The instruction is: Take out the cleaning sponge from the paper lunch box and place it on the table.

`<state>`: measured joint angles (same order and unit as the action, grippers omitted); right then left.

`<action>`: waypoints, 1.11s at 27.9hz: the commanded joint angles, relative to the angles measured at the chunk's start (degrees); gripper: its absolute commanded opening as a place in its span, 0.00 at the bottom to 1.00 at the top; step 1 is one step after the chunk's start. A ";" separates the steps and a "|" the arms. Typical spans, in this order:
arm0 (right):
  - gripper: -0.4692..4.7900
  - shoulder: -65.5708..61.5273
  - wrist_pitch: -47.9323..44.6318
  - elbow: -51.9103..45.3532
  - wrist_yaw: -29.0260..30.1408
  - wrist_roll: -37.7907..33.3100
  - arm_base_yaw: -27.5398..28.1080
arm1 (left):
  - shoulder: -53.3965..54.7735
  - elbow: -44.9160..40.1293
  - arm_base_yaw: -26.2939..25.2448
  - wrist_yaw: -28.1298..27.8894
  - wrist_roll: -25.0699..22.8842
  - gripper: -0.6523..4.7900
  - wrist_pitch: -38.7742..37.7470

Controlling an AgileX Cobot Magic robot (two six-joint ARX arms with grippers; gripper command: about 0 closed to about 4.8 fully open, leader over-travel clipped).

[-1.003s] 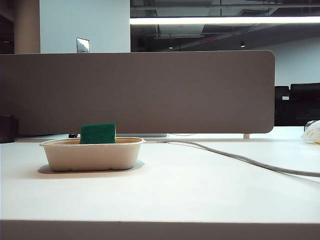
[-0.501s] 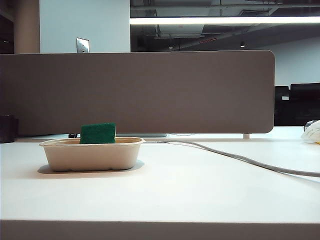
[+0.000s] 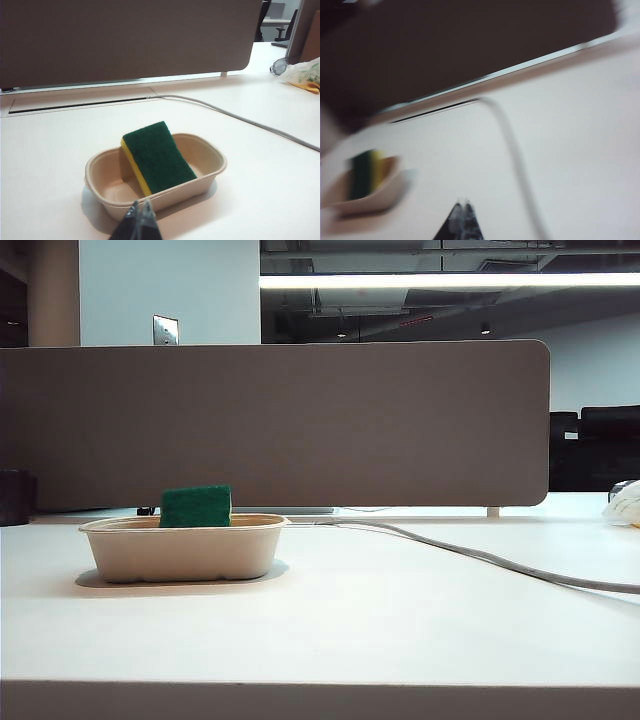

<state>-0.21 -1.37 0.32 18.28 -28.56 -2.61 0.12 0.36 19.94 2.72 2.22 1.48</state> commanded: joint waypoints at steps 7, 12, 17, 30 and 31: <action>0.08 -9.53 3.41 17.40 20.04 -4.20 -0.07 | 0.94 0.04 -0.09 0.04 -0.07 0.11 0.90; 0.08 -29.66 3.23 29.59 26.08 0.68 -0.15 | 9.16 0.04 -0.09 0.02 -0.07 0.11 1.14; 0.08 -50.99 2.82 40.70 32.41 3.87 -4.42 | 15.78 0.07 -0.09 0.02 -0.07 0.11 -0.52; 0.85 -96.96 2.84 70.01 43.12 5.92 -19.87 | 15.47 0.07 -0.09 0.02 -0.07 0.11 -3.08; 0.85 -99.12 2.84 71.67 43.36 5.81 -20.28 | 15.47 0.07 -0.09 0.00 -0.07 0.11 -3.08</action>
<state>-97.49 2.31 69.65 59.88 -22.61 -22.37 15.57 0.36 19.90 2.61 2.22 -2.22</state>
